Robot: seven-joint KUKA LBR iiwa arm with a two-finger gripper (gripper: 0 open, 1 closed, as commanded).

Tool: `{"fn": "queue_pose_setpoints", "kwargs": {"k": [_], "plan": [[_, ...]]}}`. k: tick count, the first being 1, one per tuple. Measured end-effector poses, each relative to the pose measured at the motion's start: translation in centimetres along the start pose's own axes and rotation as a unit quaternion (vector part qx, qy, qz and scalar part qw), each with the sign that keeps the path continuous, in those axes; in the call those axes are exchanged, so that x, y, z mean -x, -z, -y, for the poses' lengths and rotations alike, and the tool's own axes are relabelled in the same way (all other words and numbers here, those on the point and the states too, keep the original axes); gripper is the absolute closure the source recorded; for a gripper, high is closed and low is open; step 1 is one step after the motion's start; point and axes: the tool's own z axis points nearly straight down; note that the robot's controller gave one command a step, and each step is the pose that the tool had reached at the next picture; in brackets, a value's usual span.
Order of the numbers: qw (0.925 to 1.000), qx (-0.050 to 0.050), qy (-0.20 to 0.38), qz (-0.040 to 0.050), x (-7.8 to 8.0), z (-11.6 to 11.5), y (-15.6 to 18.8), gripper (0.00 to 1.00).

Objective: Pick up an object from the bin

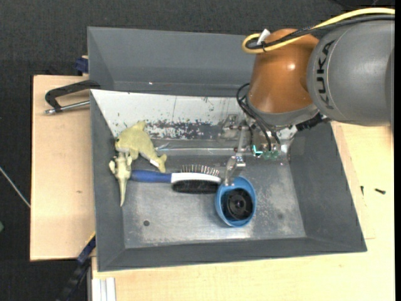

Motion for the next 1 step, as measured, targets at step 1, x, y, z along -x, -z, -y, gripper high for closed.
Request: {"fn": "queue_pose_setpoints", "kwargs": {"k": [1], "plan": [[0.9998,0.0,0.021,0.0005,-0.33,1.88,-7.43,0.0]]}}
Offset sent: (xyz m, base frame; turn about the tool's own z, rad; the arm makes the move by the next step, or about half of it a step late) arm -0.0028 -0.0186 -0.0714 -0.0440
